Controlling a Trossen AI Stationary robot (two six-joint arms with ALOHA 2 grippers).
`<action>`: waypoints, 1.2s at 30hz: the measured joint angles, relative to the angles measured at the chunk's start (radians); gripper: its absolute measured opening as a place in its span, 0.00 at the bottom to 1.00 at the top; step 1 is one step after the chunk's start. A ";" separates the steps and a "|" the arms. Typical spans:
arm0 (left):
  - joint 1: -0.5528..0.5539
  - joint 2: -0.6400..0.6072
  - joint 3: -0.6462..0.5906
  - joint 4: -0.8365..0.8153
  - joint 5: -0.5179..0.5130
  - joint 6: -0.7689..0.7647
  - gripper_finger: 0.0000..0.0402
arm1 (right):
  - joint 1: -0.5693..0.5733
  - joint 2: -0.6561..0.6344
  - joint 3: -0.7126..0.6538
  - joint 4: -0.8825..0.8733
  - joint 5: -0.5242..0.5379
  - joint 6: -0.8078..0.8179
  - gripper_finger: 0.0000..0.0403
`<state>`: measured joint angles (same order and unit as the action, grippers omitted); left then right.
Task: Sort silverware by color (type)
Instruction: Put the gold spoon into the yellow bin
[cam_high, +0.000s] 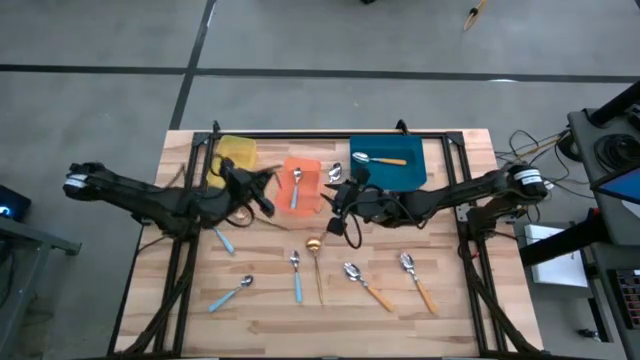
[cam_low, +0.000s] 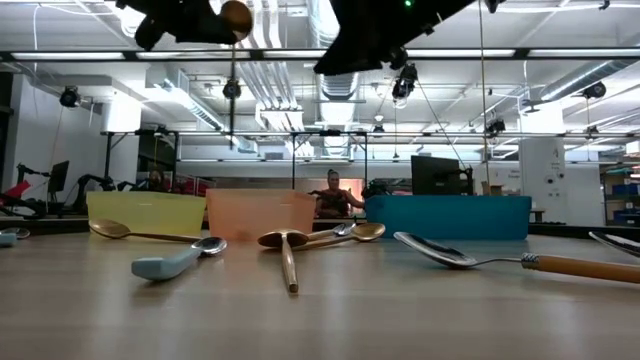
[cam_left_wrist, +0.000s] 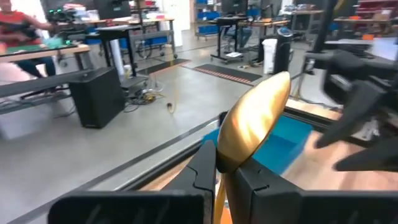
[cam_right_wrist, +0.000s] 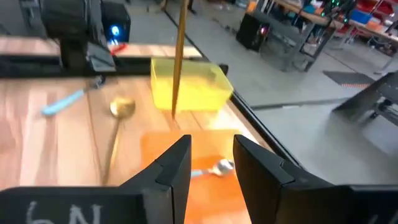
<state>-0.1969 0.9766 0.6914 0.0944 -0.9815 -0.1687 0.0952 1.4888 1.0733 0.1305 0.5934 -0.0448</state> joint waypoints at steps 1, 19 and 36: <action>0.017 -0.025 0.000 -0.026 0.003 -0.001 0.00 | -0.007 -0.011 0.000 -0.033 0.001 -0.001 0.27; 0.472 -0.160 0.287 -0.931 0.467 -0.265 0.00 | -0.284 -0.086 -0.134 -0.006 -0.467 -0.062 0.19; 0.619 -0.168 0.271 -0.866 0.764 -0.371 0.00 | -0.334 -0.068 -0.158 0.188 -0.686 -0.063 0.18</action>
<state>0.4225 0.8090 0.9621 -0.7721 -0.2171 -0.5398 -0.2390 1.4211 0.9157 0.3185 -0.0923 -0.1079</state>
